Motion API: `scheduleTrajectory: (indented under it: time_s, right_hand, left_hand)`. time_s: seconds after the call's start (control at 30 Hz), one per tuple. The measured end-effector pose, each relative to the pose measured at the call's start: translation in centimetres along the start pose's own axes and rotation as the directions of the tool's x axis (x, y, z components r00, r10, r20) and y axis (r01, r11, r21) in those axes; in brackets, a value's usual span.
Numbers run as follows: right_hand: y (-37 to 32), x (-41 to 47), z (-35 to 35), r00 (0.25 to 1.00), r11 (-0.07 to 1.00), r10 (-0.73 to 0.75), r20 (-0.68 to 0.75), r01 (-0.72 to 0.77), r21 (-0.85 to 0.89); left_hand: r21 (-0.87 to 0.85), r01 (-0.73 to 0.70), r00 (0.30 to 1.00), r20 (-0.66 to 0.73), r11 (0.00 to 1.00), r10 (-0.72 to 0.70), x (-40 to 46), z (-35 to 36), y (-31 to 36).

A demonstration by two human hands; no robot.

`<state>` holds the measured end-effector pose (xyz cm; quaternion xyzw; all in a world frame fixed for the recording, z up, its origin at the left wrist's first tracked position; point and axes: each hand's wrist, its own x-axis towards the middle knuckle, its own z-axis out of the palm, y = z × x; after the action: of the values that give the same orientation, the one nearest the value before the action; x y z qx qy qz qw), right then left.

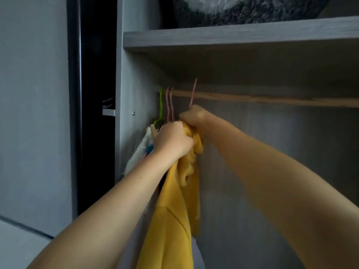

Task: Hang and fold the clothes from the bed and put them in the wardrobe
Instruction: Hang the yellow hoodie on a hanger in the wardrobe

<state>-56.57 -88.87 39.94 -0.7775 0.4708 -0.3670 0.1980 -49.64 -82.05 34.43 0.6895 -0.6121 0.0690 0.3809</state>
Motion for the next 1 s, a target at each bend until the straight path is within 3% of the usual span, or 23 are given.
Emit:
scheduleTrajectory:
  time_s: [0.03,0.1,0.27,0.4,0.47,0.57,0.67,0.8,1.0]
  right_hand:
    - [0.5,0.6,0.9,1.000,1.000,0.013,0.017,-0.013,-0.008]
    - [1.8,1.6,2.6,0.999,0.997,0.031,0.037,-0.028,-0.078]
    - [3.6,2.8,3.5,0.998,0.984,0.052,0.027,-0.047,-0.175]
    - [4.2,1.3,2.7,0.999,0.981,-0.013,0.039,0.021,-0.194]
    - [5.9,-0.3,1.6,0.998,0.972,-0.068,-0.003,0.066,-0.225]
    - [9.6,-3.6,-1.2,0.981,0.902,-0.055,-0.184,-0.030,-0.431]
    - [12.9,-8.0,-4.3,0.956,0.855,-0.086,-0.281,-0.074,-0.513]
    - [16.2,-15.1,-7.7,0.933,0.793,-0.074,-0.353,-0.159,-0.588]
    - [20.5,-28.0,-10.2,0.904,0.671,-0.097,-0.416,-0.249,-0.698]
  left_hand:
    - [0.162,-0.024,0.999,0.031,0.986,0.020,0.1,0.5,-0.7]
    - [0.302,-0.076,0.996,0.067,0.950,0.059,-0.3,1.6,-2.1]
    - [0.325,-0.088,0.990,0.130,0.942,0.048,-1.2,3.3,-2.9]
    - [0.385,-0.071,0.996,0.083,0.920,0.042,-1.3,3.3,-2.7]
    - [0.520,-0.100,0.994,0.023,0.849,0.103,-1.8,3.5,-2.8]
    - [0.611,-0.215,0.959,-0.015,0.762,0.282,-2.9,3.9,-1.5]
    - [0.530,-0.365,0.908,0.019,0.766,0.419,-4.1,4.8,1.1]
    - [0.224,-0.541,0.827,-0.035,0.811,0.561,-6.5,6.9,5.2]
    - [-0.131,-0.704,0.709,-0.070,0.698,0.702,-13.6,12.2,10.0]
